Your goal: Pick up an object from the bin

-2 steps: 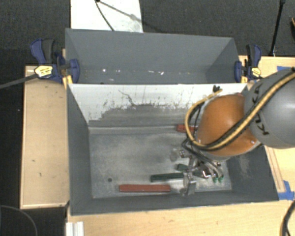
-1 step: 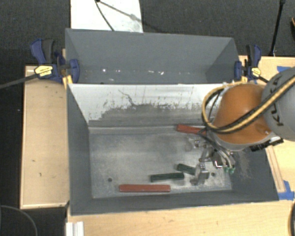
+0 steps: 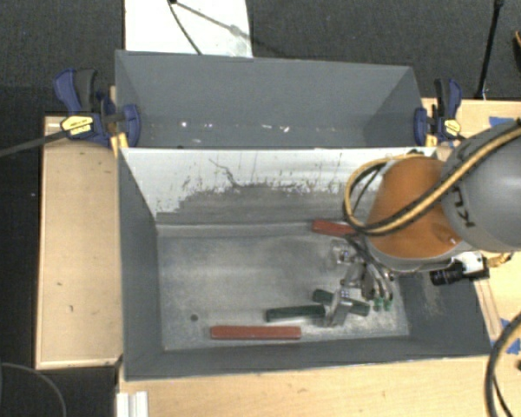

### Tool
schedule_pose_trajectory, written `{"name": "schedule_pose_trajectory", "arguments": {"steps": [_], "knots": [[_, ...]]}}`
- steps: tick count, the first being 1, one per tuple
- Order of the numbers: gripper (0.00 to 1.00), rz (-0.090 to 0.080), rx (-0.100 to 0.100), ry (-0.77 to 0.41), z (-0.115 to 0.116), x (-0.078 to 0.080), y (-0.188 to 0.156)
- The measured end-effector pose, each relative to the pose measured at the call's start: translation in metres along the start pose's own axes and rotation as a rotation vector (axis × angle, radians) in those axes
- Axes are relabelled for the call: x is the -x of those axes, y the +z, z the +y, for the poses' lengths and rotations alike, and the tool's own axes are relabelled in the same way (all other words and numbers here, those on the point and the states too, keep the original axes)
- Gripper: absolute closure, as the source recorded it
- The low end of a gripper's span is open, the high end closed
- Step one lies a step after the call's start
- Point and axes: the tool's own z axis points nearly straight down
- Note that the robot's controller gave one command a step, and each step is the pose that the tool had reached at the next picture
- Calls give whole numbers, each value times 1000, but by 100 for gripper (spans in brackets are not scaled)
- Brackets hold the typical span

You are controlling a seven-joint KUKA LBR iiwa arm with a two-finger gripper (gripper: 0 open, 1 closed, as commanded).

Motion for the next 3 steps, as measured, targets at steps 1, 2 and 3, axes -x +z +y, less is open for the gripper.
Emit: {"name": "schedule_pose_trajectory", "arguments": {"steps": [1, 2, 3], "knots": [[0, -1, 0, 3, 0, 0, 0], [100, -1, 0, 6, 0, 0, 0], [100, -11, 2, 9, 1, 2, -94]]}}
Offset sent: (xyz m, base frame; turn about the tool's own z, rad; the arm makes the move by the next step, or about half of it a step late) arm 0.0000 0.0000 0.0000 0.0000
